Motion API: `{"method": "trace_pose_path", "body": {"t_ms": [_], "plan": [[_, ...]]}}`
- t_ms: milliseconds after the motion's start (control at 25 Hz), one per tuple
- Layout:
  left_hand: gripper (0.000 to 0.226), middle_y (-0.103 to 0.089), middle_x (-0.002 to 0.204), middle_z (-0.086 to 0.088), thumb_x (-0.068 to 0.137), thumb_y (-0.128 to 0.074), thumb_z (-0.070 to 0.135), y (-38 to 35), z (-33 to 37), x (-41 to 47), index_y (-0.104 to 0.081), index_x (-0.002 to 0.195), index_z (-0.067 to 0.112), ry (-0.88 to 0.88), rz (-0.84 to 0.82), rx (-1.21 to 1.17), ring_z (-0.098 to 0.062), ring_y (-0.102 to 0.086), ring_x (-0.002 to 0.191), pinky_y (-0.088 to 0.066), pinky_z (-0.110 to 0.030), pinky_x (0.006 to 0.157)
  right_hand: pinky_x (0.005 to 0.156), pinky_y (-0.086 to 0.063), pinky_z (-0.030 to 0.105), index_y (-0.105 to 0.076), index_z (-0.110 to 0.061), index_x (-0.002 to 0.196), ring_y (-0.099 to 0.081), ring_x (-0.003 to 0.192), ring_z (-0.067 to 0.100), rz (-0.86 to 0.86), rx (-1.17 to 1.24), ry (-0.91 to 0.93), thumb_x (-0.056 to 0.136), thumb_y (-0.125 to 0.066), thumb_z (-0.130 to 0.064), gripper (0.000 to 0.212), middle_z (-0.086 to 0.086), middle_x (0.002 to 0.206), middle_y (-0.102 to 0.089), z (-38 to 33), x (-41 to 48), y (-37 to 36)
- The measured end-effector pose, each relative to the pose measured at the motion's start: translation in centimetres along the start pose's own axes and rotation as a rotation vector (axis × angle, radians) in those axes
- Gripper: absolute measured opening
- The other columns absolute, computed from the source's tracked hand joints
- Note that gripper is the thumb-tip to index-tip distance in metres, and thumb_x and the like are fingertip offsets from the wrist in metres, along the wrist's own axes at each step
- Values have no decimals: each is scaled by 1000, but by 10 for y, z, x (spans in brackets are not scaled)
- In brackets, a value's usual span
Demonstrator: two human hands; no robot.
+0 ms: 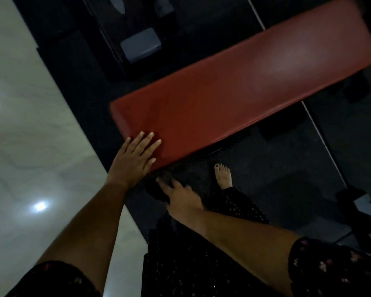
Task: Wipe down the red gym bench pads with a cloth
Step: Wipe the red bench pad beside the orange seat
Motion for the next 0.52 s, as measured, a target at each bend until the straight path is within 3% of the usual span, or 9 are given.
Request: {"method": "trace_pose_path", "body": {"t_ms": [120, 200, 320, 440, 520], "plan": [[54, -24, 160, -3, 101, -27, 45, 1, -1, -2, -25, 153, 28, 46, -35, -28, -26, -22, 147, -24, -50, 117, 79, -47, 45, -29, -34, 150, -51, 107, 36, 185, -904, 604, 90, -36, -29, 60, 6, 153, -33, 23, -14, 24], [55, -19, 161, -1, 101, -22, 48, 2, -2, -6, -18, 153, 31, 89, -62, -47, -25, -18, 148, -23, -49, 117, 79, -47, 44, -39, -27, 147, -50, 113, 33, 268, -1260, 789, 93, -42, -31, 54, 2, 155, -32, 45, 5, 47], [57, -21, 161, -3, 100, -23, 50, 5, -2, -4, -18, 154, 29, 118, -94, -72, -25, -19, 148, -30, -47, 115, 87, -45, 43, -40, -11, 145, -40, 125, 33, 117, -1753, 1082, 99, -44, -25, 49, 9, 160, -13, 89, 27, 85], [58, -22, 161, -5, 100, -25, 49, 7, -1, -4, -22, 153, 27, 146, -139, -105, -26, -19, 148, -33, -46, 112, 88, -45, 39, -54, -11, 134, -43, 122, 29, 212, -1816, 1161, 97, -42, -16, 39, 8, 155, -26, 83, 27, 92], [56, -15, 163, -2, 101, -27, 46, 6, 2, -4, -20, 154, 28, 177, -156, -150, -25, -11, 150, -30, -47, 116, 86, -46, 35, -59, -15, 129, -47, 116, 23, 315, -1798, 1098, 92, -36, -10, 44, 1, 147, -38, 51, 39, 61]]}}
Point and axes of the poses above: each hand's wrist, its own x-axis towards the middle knuckle, its own y-axis out of the back of the hand, z = x × y, the point moved 1 cm from there along x, towards the middle knuckle
